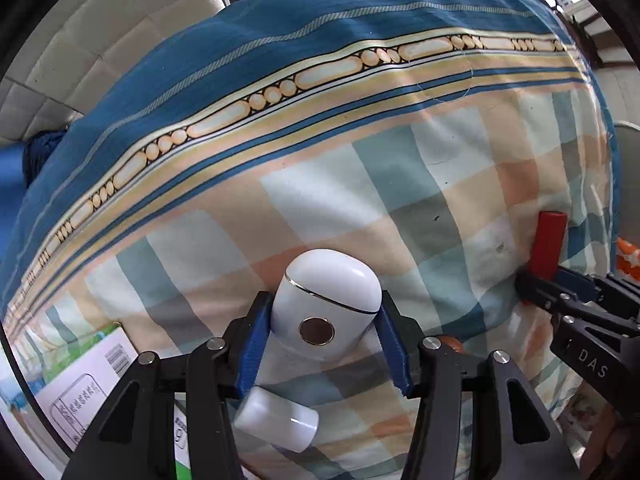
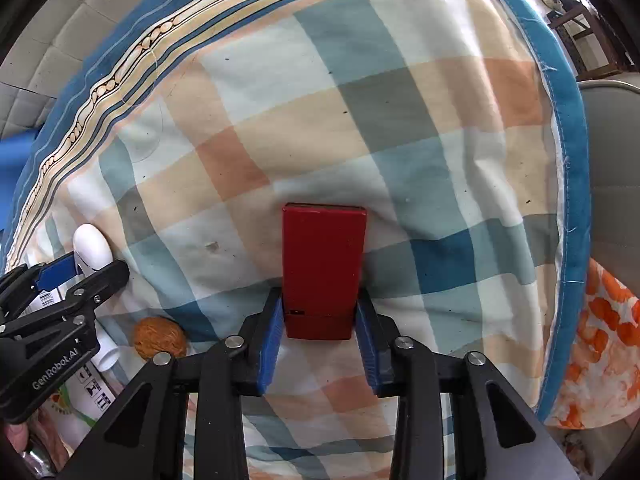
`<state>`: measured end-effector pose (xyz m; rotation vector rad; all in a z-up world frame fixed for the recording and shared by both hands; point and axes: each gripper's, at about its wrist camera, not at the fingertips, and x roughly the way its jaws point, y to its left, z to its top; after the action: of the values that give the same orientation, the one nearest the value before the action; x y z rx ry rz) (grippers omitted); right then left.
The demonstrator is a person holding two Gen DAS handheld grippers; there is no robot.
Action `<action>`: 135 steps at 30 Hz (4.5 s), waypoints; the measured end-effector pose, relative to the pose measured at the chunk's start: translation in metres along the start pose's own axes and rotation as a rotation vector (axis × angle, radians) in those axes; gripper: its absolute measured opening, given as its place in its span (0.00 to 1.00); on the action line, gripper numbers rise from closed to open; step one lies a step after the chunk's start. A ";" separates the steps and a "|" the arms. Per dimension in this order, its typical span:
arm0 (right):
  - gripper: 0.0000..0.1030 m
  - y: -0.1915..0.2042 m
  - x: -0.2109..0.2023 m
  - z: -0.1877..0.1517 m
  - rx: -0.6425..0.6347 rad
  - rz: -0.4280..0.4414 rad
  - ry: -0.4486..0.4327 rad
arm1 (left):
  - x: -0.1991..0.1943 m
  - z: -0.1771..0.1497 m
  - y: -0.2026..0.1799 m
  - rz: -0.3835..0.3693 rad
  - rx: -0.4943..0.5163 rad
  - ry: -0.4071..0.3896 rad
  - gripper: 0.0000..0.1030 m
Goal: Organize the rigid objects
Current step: 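Grasp the white earbud case with left tool while right tool grasps the red block, then lift and carry the earbud case and red block over the box with both tools, then lower the earbud case and red block into the box and open both tools, then move both tools from the box toward the walnut and white cylinder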
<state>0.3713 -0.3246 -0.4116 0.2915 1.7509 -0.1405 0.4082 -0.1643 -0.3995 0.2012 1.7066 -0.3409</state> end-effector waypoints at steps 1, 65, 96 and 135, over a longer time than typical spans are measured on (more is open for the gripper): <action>0.36 -0.003 0.002 -0.001 0.001 0.005 0.000 | -0.001 -0.002 0.003 -0.012 -0.019 -0.008 0.47; 0.35 0.333 -0.106 -0.260 -0.508 0.080 -0.211 | -0.182 -0.308 0.242 0.020 -0.435 -0.413 0.46; 0.36 0.418 0.059 -0.214 -0.507 0.041 0.035 | -0.015 -0.276 0.330 -0.138 -0.467 -0.049 0.44; 1.00 0.333 -0.099 -0.274 -0.431 0.066 -0.214 | -0.174 -0.343 0.250 -0.013 -0.496 -0.345 1.00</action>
<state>0.2201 0.0533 -0.2382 0.0173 1.5117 0.2442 0.1982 0.1961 -0.2095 -0.2226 1.4001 0.0454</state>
